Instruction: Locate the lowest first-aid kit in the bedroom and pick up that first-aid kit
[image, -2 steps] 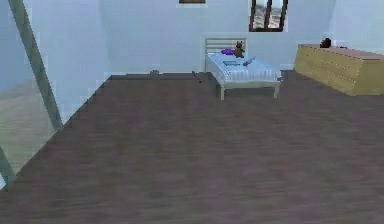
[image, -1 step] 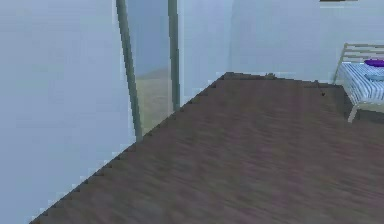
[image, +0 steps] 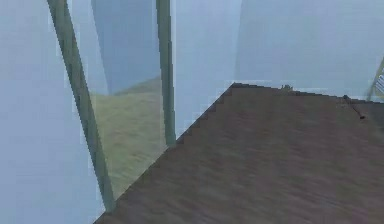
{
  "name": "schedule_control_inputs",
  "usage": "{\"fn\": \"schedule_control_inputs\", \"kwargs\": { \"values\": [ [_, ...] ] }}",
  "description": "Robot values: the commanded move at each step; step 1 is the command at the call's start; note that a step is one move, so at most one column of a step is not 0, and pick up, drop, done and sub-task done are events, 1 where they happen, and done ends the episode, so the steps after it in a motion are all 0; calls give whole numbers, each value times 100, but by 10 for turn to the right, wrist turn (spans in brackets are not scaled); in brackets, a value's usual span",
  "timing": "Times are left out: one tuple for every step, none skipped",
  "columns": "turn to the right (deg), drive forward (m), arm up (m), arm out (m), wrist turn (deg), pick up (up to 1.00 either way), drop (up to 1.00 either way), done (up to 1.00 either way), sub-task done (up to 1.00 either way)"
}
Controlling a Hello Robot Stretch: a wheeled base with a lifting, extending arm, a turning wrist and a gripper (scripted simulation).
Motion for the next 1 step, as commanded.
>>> {"fn": "schedule_control_inputs", "kwargs": {
  "values": [
    [-30,0,0,0,0,0,0,0,0]
  ]
}}
